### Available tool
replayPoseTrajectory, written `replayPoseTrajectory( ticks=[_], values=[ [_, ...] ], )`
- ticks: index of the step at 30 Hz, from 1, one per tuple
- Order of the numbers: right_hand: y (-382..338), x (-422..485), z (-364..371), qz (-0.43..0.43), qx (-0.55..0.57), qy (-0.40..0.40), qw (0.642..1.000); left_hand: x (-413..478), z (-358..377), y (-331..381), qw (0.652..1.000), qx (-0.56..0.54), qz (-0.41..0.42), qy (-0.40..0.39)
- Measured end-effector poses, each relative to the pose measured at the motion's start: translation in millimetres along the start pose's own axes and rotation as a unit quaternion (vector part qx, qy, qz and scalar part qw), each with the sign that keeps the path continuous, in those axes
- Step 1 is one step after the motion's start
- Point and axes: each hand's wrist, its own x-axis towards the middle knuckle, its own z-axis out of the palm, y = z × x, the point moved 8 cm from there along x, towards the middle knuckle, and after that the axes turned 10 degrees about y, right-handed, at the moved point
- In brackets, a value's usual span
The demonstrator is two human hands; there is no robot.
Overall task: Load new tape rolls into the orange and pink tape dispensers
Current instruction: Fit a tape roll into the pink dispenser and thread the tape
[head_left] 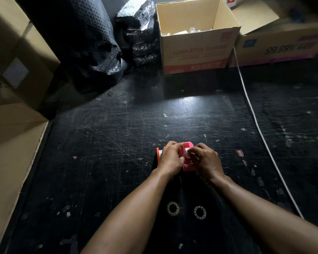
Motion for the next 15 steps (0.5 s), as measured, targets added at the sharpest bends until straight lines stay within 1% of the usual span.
replayPoseTrajectory(
  ticks=[2,5,10,13,15],
  values=[
    [-1,2,0,-0.022,-0.024,0.005,0.999,1,-1,-1,1.0,0.007,-0.001,0.001],
    [-1,4,-2,-0.031,-0.035,0.017,0.999,2,2,-4,1.0,0.012,-0.008,0.01],
    [-3,-2,-1,-0.046,-0.045,0.005,0.998,2,4,-5,0.999,0.019,-0.007,0.027],
    [0,-17,-3,-0.064,-0.057,-0.005,0.996,1,3,-3,0.999,0.02,0.004,0.037],
    [1,-27,-3,-0.061,-0.053,0.001,0.997,-2,2,-1,0.999,0.021,0.012,0.042]
  ],
)
